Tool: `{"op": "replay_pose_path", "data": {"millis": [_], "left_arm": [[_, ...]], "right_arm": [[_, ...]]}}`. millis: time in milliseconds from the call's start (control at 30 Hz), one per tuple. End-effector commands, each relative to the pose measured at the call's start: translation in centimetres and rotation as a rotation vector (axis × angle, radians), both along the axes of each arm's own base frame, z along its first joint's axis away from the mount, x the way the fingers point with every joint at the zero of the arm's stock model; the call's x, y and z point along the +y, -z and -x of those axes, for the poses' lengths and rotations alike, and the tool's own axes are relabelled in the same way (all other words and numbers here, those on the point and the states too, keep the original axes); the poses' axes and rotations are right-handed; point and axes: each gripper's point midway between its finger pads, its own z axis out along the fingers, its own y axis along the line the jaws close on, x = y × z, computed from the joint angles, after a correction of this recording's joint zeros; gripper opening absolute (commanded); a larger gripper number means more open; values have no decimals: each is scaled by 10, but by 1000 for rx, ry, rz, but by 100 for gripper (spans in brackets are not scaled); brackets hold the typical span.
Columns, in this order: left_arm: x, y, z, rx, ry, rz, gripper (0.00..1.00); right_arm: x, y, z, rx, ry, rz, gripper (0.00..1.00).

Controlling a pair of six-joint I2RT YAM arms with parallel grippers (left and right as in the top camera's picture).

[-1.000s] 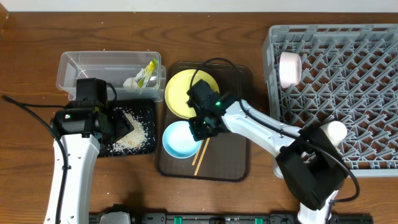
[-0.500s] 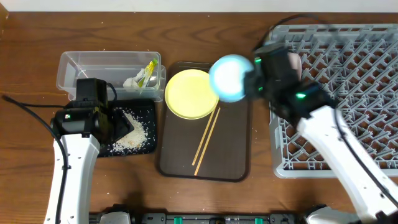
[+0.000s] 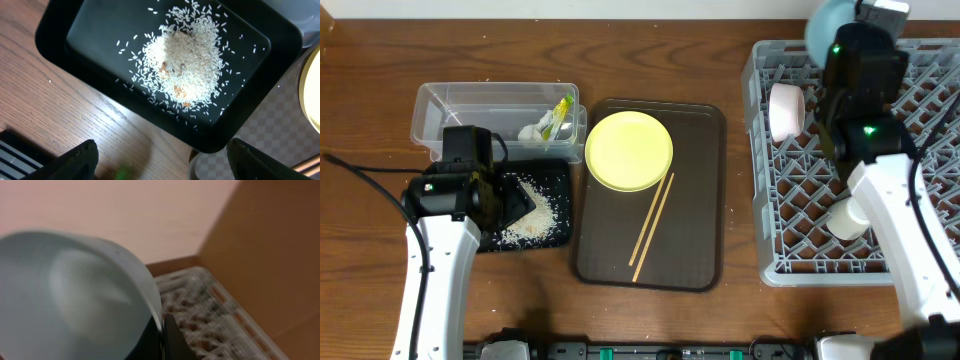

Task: Sort waste into correct bins and load items into the dishwasher rack
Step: 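Carry the light-blue bowl over the rack beside the pink bowl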

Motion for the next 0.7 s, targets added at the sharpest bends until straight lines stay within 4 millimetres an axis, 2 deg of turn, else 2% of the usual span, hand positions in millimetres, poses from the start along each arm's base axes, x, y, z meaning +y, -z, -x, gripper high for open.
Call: {"op": "replay_pose_path", "data": {"millis": [0, 133, 300, 533, 667], "left_arm": [[2, -3, 0, -6, -19, -2, 85], [2, -3, 0, -6, -19, -2, 85], [2, -2, 1, -5, -18, -2, 85], [2, -2, 0, -5, -19, -2, 85], [2, -2, 0, -5, -19, -2, 85]], "right_arm": [[-39, 20, -5, 141, 87, 164, 1], [-72, 43, -10, 195, 196, 209, 1], [-95, 71, -17, 227, 276, 225, 1], [-96, 110, -29, 295, 270, 232, 1], [-97, 126, -32, 326, 271, 238, 1]]}}
